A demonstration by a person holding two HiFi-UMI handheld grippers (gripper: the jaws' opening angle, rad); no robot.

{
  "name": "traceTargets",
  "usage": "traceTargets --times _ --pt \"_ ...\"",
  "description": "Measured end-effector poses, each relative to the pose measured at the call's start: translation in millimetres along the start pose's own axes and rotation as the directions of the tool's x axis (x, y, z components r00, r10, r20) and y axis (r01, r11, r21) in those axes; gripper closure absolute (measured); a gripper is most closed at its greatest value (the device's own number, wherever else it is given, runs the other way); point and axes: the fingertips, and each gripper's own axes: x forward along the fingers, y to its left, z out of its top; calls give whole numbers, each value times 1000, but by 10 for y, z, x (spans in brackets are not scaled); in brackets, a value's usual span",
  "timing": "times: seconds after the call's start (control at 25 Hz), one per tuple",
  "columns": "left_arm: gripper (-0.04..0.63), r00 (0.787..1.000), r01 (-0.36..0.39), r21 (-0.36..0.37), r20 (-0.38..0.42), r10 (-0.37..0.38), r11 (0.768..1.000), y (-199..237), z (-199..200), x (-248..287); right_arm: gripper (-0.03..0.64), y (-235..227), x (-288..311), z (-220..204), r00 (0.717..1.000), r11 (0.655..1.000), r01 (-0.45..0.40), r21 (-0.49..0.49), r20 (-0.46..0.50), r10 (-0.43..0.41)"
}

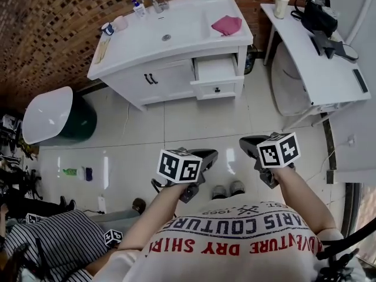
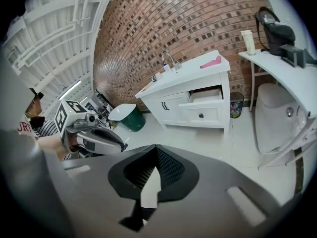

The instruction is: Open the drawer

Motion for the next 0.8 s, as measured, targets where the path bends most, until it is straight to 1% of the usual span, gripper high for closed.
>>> traceTargets --times 0.12,0.32,0.48,0.8 --pt "600 1000 -4 0 17 4 1000 52 18 -130 611 122 29 18 1000 1000 10 -20 1 -10" --pt "600 1000 -3 33 28 2 999 -11 77 -247 611 283 57 -19 1000 1000 -5 -17 -6 5" --pt "600 1000 -7 36 26 6 999 35 111 -333 611 398 113 36 1000 999 -13 -30 -18 12" --pt "600 1000 -9 38 23 8 999 147 126 -348 611 398 233 102 1000 999 -15 -38 -27 14"
